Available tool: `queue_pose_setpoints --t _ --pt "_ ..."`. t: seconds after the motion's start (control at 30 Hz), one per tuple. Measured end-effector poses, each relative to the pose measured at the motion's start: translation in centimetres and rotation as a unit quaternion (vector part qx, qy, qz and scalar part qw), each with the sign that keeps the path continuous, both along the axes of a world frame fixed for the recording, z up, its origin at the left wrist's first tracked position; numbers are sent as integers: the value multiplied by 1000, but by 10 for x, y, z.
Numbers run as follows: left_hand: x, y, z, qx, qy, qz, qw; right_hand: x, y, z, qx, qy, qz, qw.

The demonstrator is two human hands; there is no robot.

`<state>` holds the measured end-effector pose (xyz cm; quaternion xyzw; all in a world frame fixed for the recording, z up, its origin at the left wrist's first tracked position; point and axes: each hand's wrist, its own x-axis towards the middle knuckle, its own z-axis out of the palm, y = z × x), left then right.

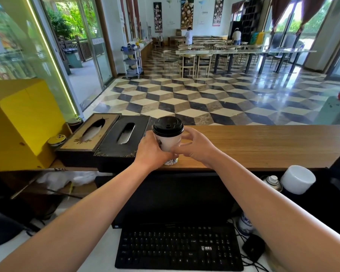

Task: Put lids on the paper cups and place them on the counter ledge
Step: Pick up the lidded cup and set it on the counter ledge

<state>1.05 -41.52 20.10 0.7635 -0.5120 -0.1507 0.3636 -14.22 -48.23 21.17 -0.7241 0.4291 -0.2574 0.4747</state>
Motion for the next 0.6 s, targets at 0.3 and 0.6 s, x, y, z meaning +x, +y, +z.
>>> queue_pose_setpoints --t 0.3,0.6 --pt "-2 54 34 49 -1 32 998 -32 52 36 -101 64 -64 991" --pt "-31 142 23 10 -79 -61 995 -63 160 44 -234 162 45 957"
